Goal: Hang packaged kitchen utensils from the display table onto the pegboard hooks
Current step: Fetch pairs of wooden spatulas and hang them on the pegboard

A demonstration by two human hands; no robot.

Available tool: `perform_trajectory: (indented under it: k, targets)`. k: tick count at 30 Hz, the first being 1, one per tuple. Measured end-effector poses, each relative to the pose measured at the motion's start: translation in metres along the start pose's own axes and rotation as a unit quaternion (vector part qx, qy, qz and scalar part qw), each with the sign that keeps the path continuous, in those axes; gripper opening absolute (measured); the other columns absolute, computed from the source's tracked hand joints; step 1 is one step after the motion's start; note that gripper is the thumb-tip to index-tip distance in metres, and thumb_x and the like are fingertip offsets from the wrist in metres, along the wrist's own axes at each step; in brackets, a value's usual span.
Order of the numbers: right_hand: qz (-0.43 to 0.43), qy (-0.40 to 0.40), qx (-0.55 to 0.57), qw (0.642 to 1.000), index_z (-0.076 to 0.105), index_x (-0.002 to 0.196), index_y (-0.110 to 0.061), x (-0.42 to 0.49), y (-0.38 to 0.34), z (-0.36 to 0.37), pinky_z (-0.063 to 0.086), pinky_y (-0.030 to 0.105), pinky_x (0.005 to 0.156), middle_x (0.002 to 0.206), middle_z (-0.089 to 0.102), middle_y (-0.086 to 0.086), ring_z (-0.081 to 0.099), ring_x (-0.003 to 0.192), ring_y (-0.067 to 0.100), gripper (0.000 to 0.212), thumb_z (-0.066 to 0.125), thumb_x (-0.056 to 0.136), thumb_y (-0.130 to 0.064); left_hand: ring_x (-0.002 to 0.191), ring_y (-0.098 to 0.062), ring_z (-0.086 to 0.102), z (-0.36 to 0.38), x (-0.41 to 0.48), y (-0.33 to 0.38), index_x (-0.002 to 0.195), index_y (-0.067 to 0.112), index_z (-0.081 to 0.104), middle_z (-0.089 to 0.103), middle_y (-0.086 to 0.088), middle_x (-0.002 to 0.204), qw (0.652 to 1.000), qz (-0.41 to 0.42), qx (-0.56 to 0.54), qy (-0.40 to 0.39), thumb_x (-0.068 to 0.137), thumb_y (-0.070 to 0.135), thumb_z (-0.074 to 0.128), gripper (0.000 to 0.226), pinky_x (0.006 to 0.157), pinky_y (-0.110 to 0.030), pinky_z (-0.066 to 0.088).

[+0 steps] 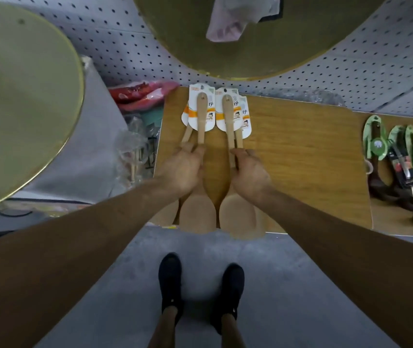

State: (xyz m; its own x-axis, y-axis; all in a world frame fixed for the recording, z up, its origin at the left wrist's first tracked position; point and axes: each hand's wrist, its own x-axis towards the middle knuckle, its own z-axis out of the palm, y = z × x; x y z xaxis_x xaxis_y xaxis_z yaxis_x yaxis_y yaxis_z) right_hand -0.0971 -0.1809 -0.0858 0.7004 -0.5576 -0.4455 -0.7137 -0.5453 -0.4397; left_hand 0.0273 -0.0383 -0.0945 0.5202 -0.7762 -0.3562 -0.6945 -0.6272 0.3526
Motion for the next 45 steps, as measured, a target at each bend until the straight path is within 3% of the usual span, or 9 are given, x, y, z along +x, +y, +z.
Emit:
perform_trajectory:
  k: [3, 10, 16, 20, 25, 31, 36, 42, 45]
  targets:
    - [-0.001, 0.031, -0.009, 0.999, 0.046, 0.159, -0.015, 0.017, -0.009, 0.012, 0.046, 0.045, 0.112, 0.149, 0.049, 0.017, 0.051, 0.136, 0.039, 0.057, 0.051, 0.104, -0.004, 0.141, -0.041, 0.042, 0.021, 0.018, 0.004, 0.160, 0.012, 0.037, 0.042, -0.021, 0.150, 1.000, -0.004, -0.017, 0.022, 0.101, 0.012, 0.059, 0.063, 0.110, -0.047, 0.046]
    - [0.000, 0.049, -0.051, 0.997, 0.038, 0.163, -0.017, 0.028, -0.022, 0.031, 0.045, 0.046, 0.117, 0.155, 0.041, 0.017, 0.043, 0.142, 0.040, 0.066, 0.053, 0.102, 0.004, 0.139, -0.037, 0.050, 0.030, 0.038, 0.005, 0.160, 0.018, 0.042, 0.037, -0.016, 0.154, 0.989, -0.057, -0.126, 0.057, 0.094, 0.001, 0.065, 0.072, 0.113, -0.040, 0.047]
    - [0.071, 0.067, 0.147, 0.984, 0.058, 0.151, -0.016, 0.013, -0.016, 0.017, 0.052, 0.039, 0.111, 0.145, 0.059, 0.012, 0.061, 0.133, 0.030, 0.060, 0.053, 0.097, 0.008, 0.136, -0.026, 0.057, 0.017, 0.022, -0.006, 0.156, 0.021, 0.052, 0.048, -0.008, 0.153, 0.949, -0.074, -0.305, 0.044, 0.096, -0.005, 0.062, 0.066, 0.120, -0.039, 0.045]
    - [0.105, 0.079, 0.287, 0.949, 0.067, 0.136, -0.019, -0.020, -0.005, 0.007, 0.061, 0.044, 0.095, 0.105, 0.069, -0.010, 0.072, 0.107, 0.024, 0.047, 0.062, 0.095, 0.003, 0.127, -0.023, 0.063, 0.015, -0.009, -0.009, 0.150, 0.021, 0.057, 0.059, -0.009, 0.145, 0.908, -0.092, -0.409, 0.030, 0.101, -0.008, 0.060, 0.057, 0.113, -0.044, 0.052]
    - [0.114, 0.102, 0.360, 0.920, 0.063, 0.135, -0.025, -0.074, 0.016, 0.003, 0.050, 0.009, 0.061, 0.104, 0.061, -0.011, 0.064, 0.075, -0.013, 0.060, 0.053, 0.091, 0.016, 0.110, -0.022, 0.064, 0.002, -0.061, 0.002, 0.142, 0.021, 0.064, 0.061, 0.002, 0.110, 0.877, -0.087, -0.472, 0.003, 0.099, -0.015, 0.056, 0.056, 0.088, -0.034, 0.059]
    - [0.129, 0.135, 0.432, 0.882, 0.061, 0.130, -0.031, -0.162, 0.025, -0.022, 0.063, 0.041, 0.076, 0.110, 0.066, 0.007, 0.069, 0.091, 0.024, 0.061, 0.062, 0.093, 0.017, 0.105, -0.029, 0.063, -0.031, -0.113, 0.043, 0.145, 0.032, 0.061, 0.055, -0.013, 0.117, 0.886, -0.017, -0.459, -0.066, 0.099, -0.017, 0.055, 0.067, 0.087, -0.037, 0.064]
    - [0.148, 0.216, 0.471, 0.842, 0.061, 0.133, -0.026, -0.238, 0.035, -0.053, 0.054, 0.022, 0.069, 0.101, 0.066, 0.004, 0.063, 0.078, -0.002, 0.057, 0.059, 0.094, 0.017, 0.110, -0.034, 0.062, -0.060, -0.141, 0.100, 0.152, 0.039, 0.053, 0.059, -0.013, 0.117, 0.892, 0.048, -0.439, -0.097, 0.100, -0.013, 0.059, 0.074, 0.097, -0.046, 0.060]
    - [0.184, 0.319, 0.499, 0.784, 0.059, 0.130, -0.041, -0.318, 0.063, -0.093, 0.058, 0.033, 0.083, 0.112, 0.067, -0.002, 0.064, 0.094, 0.005, 0.056, 0.059, 0.099, 0.005, 0.100, -0.012, 0.061, -0.079, -0.160, 0.189, 0.145, 0.063, 0.051, 0.058, 0.004, 0.112, 0.899, 0.104, -0.410, -0.116, 0.101, -0.007, 0.059, 0.083, 0.086, -0.026, 0.056]
    - [0.203, 0.379, 0.517, 0.740, 0.058, 0.133, -0.040, -0.361, 0.081, -0.113, 0.056, 0.034, 0.085, 0.111, 0.069, -0.005, 0.065, 0.094, 0.004, 0.056, 0.058, 0.094, 0.000, 0.092, -0.008, 0.061, -0.077, -0.176, 0.243, 0.144, 0.063, 0.050, 0.061, 0.003, 0.108, 0.896, 0.138, -0.398, -0.138, 0.100, -0.007, 0.058, 0.083, 0.081, -0.027, 0.056]
